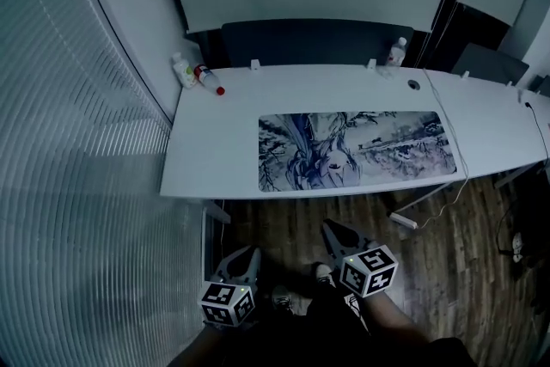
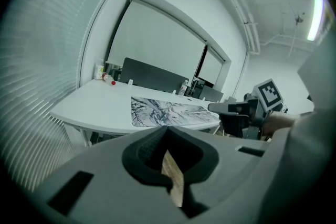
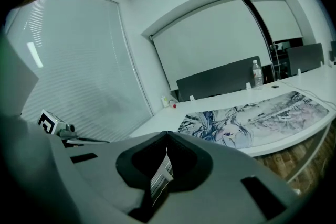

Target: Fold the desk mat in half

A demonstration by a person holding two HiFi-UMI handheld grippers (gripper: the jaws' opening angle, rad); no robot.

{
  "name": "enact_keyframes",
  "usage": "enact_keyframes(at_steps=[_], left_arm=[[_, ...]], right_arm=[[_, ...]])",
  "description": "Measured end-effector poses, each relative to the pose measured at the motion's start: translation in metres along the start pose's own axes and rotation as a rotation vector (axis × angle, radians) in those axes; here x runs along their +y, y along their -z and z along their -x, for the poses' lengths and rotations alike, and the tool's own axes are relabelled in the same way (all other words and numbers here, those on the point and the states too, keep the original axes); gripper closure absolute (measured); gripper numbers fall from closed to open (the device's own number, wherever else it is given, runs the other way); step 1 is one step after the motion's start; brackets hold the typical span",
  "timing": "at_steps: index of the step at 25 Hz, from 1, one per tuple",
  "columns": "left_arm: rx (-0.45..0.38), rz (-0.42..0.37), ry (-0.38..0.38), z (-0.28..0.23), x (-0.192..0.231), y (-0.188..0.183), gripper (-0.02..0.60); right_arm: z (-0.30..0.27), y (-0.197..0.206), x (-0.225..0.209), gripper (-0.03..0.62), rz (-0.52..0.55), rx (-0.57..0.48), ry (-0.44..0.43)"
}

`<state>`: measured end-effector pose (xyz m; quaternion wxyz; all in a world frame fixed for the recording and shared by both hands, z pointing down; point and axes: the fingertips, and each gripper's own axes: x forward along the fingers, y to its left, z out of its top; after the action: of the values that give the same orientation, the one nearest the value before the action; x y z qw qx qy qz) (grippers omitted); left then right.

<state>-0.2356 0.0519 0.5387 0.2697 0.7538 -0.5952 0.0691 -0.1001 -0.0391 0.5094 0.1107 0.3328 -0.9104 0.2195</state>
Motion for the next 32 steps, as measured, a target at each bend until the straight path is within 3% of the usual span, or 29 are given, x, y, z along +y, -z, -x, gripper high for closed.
enact_keyframes(at_steps=[17,32], left_arm=[[-0.035,0.113,-0.168,-0.011,0.008,-0.004,0.575],[0.006,0.139,-0.247,-0.043,0.023,0.001,0.575]], right_arm=[[-0.084,0.002,0.006,0.571,0.113,0.145,-0.204],[-0.167,0.031,-0.013,0.563,0.215,0.271,-0.244]])
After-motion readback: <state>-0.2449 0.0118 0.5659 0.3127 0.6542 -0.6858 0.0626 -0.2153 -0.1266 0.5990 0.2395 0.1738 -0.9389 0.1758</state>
